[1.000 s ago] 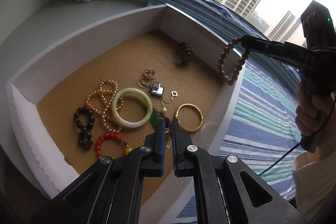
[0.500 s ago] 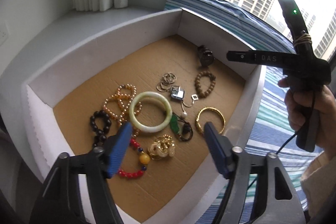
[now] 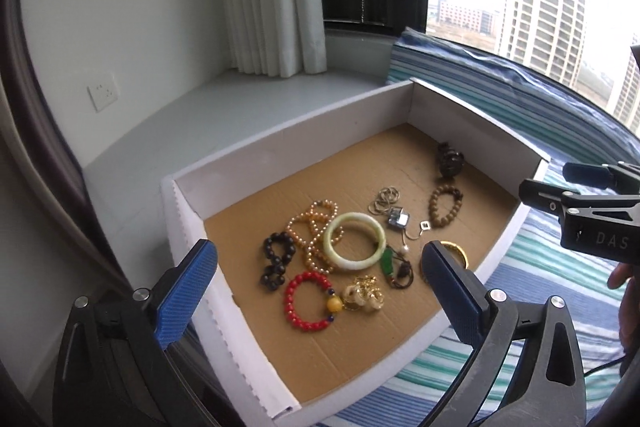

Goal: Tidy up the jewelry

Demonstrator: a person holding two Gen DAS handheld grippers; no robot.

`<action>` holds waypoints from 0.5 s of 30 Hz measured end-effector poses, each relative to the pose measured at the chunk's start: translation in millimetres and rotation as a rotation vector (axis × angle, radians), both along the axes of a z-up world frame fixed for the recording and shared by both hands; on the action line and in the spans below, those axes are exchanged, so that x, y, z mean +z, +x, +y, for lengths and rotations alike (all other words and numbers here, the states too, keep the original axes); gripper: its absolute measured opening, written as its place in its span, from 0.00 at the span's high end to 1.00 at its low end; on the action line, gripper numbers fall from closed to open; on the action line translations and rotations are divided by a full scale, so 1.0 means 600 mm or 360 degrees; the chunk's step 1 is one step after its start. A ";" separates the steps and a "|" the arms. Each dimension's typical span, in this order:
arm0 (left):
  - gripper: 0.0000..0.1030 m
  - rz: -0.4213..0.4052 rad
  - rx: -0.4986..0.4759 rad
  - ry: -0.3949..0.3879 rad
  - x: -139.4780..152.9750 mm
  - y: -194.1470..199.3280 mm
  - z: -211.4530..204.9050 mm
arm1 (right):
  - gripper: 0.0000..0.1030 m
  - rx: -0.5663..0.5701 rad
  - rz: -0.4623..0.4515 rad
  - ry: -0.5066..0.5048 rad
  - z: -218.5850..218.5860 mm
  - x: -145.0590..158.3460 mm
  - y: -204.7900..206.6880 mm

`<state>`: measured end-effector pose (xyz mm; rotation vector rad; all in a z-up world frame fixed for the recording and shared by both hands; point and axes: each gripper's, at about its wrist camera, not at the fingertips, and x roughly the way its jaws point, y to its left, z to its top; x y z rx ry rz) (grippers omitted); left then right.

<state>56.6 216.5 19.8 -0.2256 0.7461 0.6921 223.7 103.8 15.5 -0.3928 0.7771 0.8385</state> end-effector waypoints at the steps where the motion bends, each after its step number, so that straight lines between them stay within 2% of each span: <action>1: 0.01 0.0028 -0.0002 -0.0009 0.000 -0.001 0.000 | 0.24 0.0015 -0.0012 -0.0014 0.002 0.001 -0.009; 5: 0.01 0.0053 0.0011 -0.0016 0.003 -0.006 0.005 | 0.24 0.0044 0.0000 -0.0055 0.014 -0.002 -0.034; 10: 0.01 0.0084 0.0022 -0.0182 -0.001 -0.008 0.028 | 0.24 0.0025 0.0077 -0.0123 0.026 -0.012 -0.051; 13: 0.01 0.0088 0.0039 -0.0251 -0.005 -0.009 0.042 | 0.24 0.0025 0.0028 -0.0167 0.033 -0.011 -0.067; 15: 0.01 0.0093 0.0055 -0.0243 -0.004 -0.010 0.047 | 0.24 0.0034 0.0001 -0.0169 0.038 -0.008 -0.076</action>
